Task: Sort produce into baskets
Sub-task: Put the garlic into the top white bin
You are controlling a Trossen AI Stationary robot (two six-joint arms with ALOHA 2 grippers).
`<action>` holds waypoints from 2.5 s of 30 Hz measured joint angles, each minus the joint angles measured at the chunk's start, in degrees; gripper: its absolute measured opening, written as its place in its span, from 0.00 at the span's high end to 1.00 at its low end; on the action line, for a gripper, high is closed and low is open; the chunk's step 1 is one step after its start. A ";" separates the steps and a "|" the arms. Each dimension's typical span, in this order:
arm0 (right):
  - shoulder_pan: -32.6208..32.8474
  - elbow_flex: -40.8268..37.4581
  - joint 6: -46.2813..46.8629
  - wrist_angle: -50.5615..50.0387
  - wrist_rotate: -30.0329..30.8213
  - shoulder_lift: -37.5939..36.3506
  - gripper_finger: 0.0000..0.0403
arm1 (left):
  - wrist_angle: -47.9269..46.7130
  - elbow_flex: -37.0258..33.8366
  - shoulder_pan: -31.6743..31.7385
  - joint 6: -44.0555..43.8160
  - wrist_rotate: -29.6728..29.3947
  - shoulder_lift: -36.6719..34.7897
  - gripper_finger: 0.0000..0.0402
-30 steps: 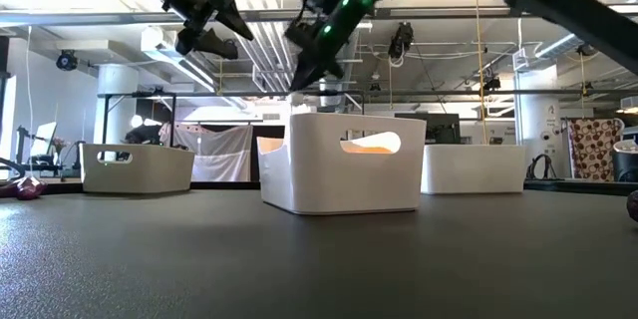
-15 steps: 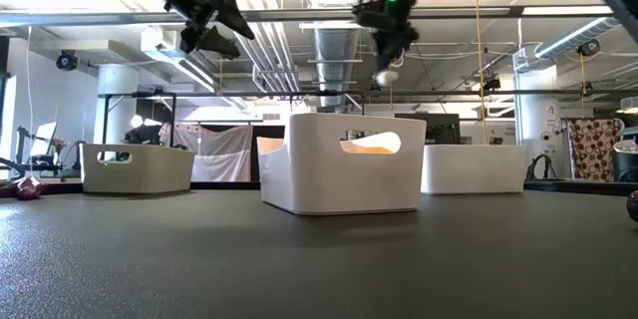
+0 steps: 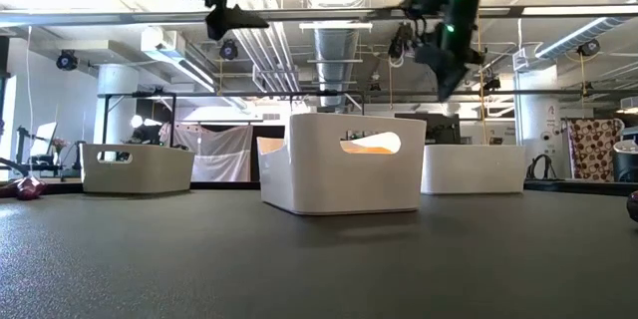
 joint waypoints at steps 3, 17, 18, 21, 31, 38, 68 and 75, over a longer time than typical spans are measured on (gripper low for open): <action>-1.15 -4.56 1.02 1.30 0.02 -2.06 0.97 | 0.87 0.00 -3.89 -3.88 -1.91 0.00 0.33; -5.67 -16.40 -2.23 8.37 -0.17 -7.85 0.97 | -13.64 -0.02 -19.03 -24.45 -4.83 -0.09 0.33; -5.85 -17.55 -2.38 9.48 -0.55 -8.11 0.97 | -15.57 -0.02 -20.43 -26.29 -4.82 -0.09 0.33; -5.92 -20.68 -1.84 11.81 -3.17 -8.53 0.97 | -20.57 -0.02 -24.65 -31.11 -4.77 -0.09 0.33; -5.85 -26.25 3.17 30.74 -10.99 -5.23 0.97 | -38.35 -0.02 -35.14 -34.40 -5.02 1.15 0.33; -5.73 -26.33 6.76 34.41 -13.52 0.91 0.97 | -49.44 -0.02 -44.26 -36.55 -8.50 3.63 0.33; 0.00 -21.51 5.30 33.21 -16.53 -19.24 0.58 | -48.77 -0.02 -67.18 -47.29 28.03 22.71 0.33; 0.04 -21.53 4.42 33.17 -16.39 -20.43 0.58 | -40.32 -0.02 -73.72 -48.83 36.75 32.35 0.33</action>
